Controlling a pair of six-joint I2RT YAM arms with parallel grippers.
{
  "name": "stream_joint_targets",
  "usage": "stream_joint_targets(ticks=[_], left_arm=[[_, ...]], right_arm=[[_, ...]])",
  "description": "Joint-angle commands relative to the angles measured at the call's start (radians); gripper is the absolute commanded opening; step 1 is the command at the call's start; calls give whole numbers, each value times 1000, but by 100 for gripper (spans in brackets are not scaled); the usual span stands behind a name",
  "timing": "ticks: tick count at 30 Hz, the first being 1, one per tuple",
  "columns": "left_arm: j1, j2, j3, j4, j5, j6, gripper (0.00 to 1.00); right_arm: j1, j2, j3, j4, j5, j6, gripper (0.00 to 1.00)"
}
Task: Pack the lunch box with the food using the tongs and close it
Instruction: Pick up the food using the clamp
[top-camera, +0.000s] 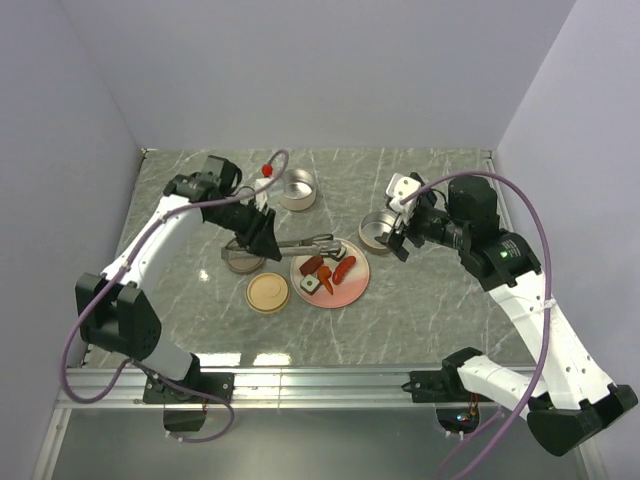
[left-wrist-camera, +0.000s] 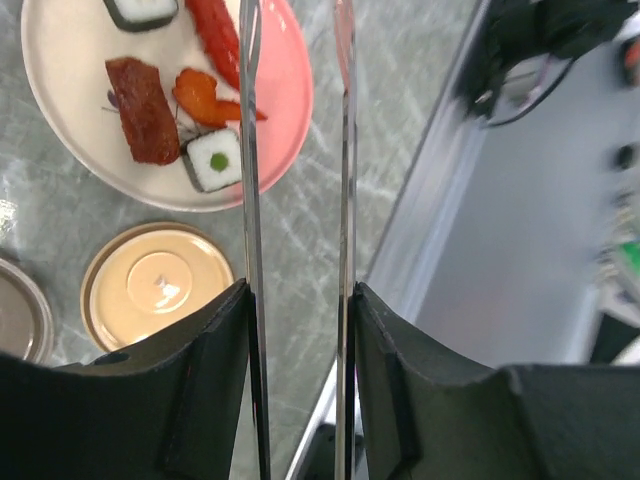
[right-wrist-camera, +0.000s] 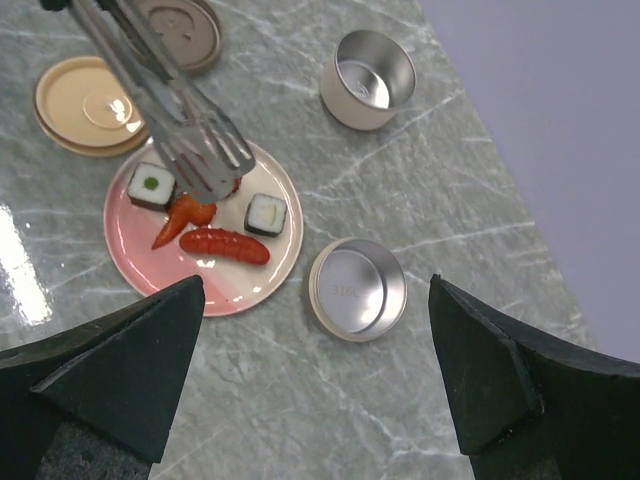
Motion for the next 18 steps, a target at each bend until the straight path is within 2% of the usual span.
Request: stream_joint_targets(ticks=[1, 5, 10, 18], left_arm=[[-66, -111, -58, 135, -148, -14, 47], [-120, -176, -124, 218, -268, -2, 47], [-202, -165, -137, 229, -374, 13, 48], [-278, -121, -129, 248, -452, -4, 49]], right_arm=[[16, -24, -17, 42, 72, 1, 100], [13, -50, -54, 56, 131, 30, 100], [2, -70, -78, 50, 148, 72, 100], [-61, -61, -68, 52, 147, 150, 100]])
